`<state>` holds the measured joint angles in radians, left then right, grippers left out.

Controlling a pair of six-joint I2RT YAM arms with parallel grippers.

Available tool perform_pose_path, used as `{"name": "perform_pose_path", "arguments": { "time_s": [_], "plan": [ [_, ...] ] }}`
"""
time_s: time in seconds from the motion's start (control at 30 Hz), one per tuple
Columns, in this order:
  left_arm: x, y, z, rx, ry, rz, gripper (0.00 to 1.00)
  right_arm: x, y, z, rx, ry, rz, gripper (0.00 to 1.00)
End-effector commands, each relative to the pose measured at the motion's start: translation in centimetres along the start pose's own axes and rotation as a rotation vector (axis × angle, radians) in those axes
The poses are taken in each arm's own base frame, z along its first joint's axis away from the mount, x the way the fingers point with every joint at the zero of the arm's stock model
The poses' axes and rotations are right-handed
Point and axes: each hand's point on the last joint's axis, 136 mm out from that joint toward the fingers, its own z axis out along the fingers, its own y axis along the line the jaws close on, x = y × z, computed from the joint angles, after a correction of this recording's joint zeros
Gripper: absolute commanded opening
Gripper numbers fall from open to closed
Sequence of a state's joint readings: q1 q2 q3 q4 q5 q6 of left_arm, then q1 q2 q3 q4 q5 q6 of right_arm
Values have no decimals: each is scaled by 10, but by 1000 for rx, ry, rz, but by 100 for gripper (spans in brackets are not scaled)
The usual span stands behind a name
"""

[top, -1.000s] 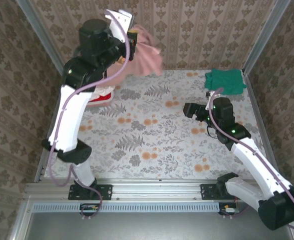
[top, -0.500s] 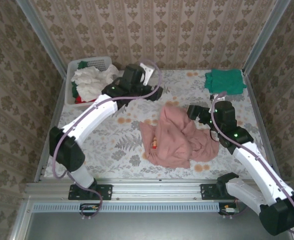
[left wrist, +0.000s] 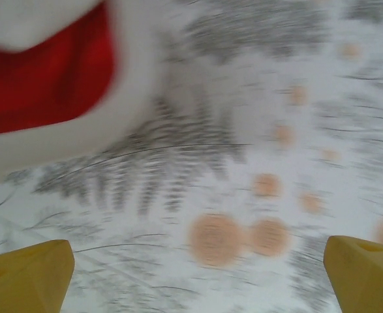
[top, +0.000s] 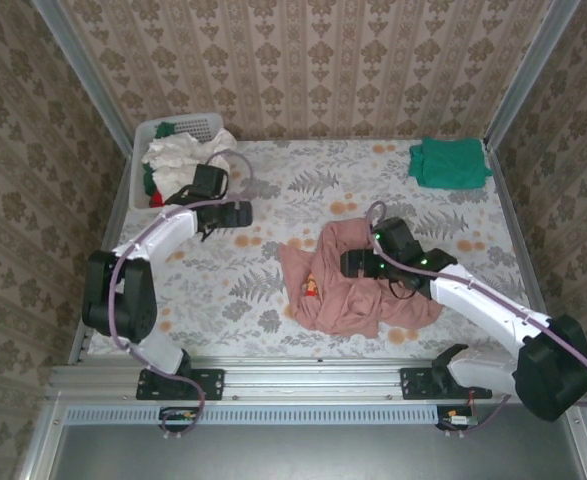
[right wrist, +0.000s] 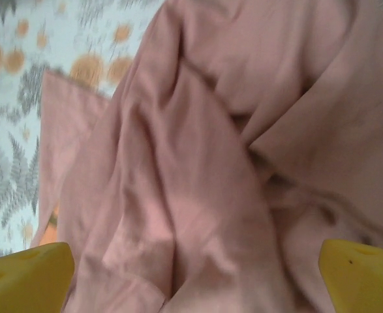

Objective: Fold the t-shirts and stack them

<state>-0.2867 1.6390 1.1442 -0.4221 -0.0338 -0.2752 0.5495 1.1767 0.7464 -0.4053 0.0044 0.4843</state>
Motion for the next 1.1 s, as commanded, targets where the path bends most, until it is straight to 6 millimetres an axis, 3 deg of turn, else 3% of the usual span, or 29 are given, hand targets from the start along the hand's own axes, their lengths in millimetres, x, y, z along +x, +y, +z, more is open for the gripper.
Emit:
{"name": "perform_pose_path", "arguments": {
  "time_s": [0.0, 0.13, 0.3, 0.57, 1.07],
  "plan": [
    [11, 20, 11, -45, 33, -64, 100, 8, -2, -18, 105, -11, -21, 98],
    [12, 59, 14, -121, 58, -126, 100, 30, -5, -30, 170, 28, -74, 97],
    [6, 107, 1, -176, 31, -204, 100, 45, -16, -35, 185, 42, -66, 90],
    [-4, 155, -21, -210, -24, -296, 100, 64, -7, -16, 123, 117, -57, 84],
    [-31, 229, -10, -253, -58, -469, 98, 48, 6, -12, 67, 39, -71, 85]
  ]
}}
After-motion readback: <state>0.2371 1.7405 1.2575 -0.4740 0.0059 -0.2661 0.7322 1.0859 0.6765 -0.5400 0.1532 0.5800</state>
